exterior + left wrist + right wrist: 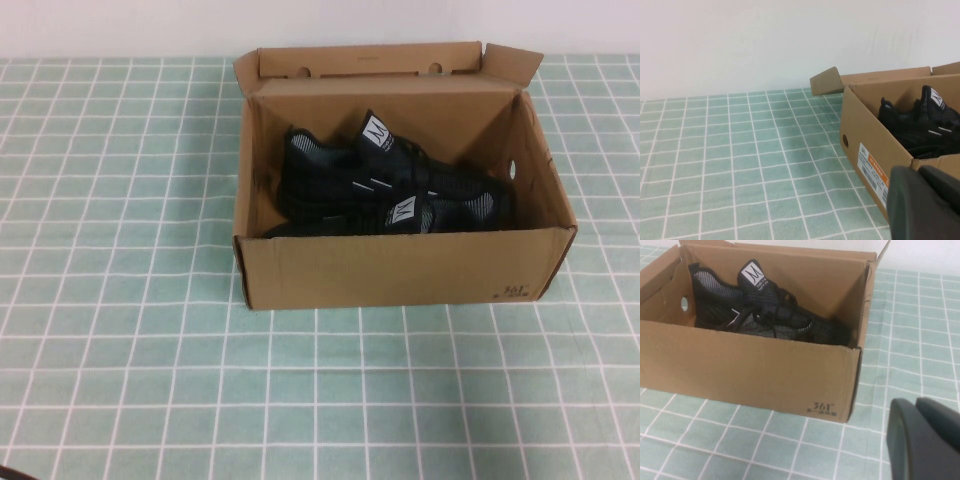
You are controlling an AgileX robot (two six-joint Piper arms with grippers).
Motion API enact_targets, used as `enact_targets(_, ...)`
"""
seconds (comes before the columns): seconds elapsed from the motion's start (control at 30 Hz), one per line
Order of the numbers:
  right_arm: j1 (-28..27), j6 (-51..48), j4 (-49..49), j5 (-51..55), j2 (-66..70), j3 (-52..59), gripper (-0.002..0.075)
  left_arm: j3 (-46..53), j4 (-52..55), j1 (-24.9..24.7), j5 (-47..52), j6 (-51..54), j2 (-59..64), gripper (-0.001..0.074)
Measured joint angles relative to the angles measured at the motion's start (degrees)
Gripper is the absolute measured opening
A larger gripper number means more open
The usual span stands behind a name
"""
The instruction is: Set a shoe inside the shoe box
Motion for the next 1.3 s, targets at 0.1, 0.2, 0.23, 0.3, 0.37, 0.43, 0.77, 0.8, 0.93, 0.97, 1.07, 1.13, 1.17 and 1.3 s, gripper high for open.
enact_targets(0.1,0.0,0.0,0.0,0.0,0.0,0.0,-0.0006,0.0,0.0,0.0,0.0,0.0,0.0,-0.0004)
enact_targets(0.2,0.0,0.0,0.0,0.0,0.0,0.0,-0.0006,0.4,0.0,0.0,-0.6,0.0,-0.1,-0.0004)
enact_targets(0.23,0.0,0.0,0.0,0.0,0.0,0.0,-0.0006,1.0,0.0,0.0,-0.7,0.0,-0.6,-0.0004)
enact_targets(0.3,0.0,0.0,0.0,0.0,0.0,0.0,-0.0006,2.4,0.0,0.0,-1.0,0.0,-2.4,-0.0004)
enact_targets(0.37,0.0,0.0,0.0,0.0,0.0,0.0,-0.0006,4.3,0.0,0.0,-1.0,0.0,-5.3,-0.0004)
enact_targets(0.43,0.0,0.0,0.0,-0.1,0.0,0.0,-0.0006,6.4,0.0,0.0,-1.5,0.0,-8.2,-0.0004)
enact_targets(0.77,0.0,0.0,0.0,-0.1,0.1,0.0,-0.0006,22.2,20.1,0.0,-8.8,-18.3,-16.9,-0.0004)
enact_targets(0.8,0.0,0.0,0.0,-0.1,0.1,0.0,-0.0006,23.5,24.0,0.0,-9.3,-21.8,-16.9,-0.0004)
enact_targets(0.93,0.0,0.0,0.0,-0.1,0.1,0.0,-0.0006,24.5,33.6,-0.4,-7.8,-28.3,-16.9,-0.0004)
enact_targets(0.97,0.0,0.0,0.0,-0.1,0.1,0.0,-0.0006,24.5,34.6,-0.7,-7.0,-28.7,-16.9,-0.0004)
enact_targets(1.07,0.0,0.0,0.0,-0.1,0.1,0.0,-0.0006,24.5,36.0,-2.5,-4.2,-30.0,-16.9,-0.0004)
enact_targets(1.13,0.0,0.0,0.1,-0.1,0.1,0.0,-0.0006,24.5,36.0,-3.7,-3.2,-30.4,-16.9,-0.0004)
enact_targets(1.17,0.0,0.0,0.1,-0.1,0.1,0.0,-0.0006,24.5,36.0,-4.1,-3.1,-30.4,-16.9,-0.0004)
enact_targets(1.3,0.0,0.0,0.1,-0.1,0.1,0.0,-0.0006,24.5,36.0,-4.5,-2.7,-30.5,-16.9,-0.0004)
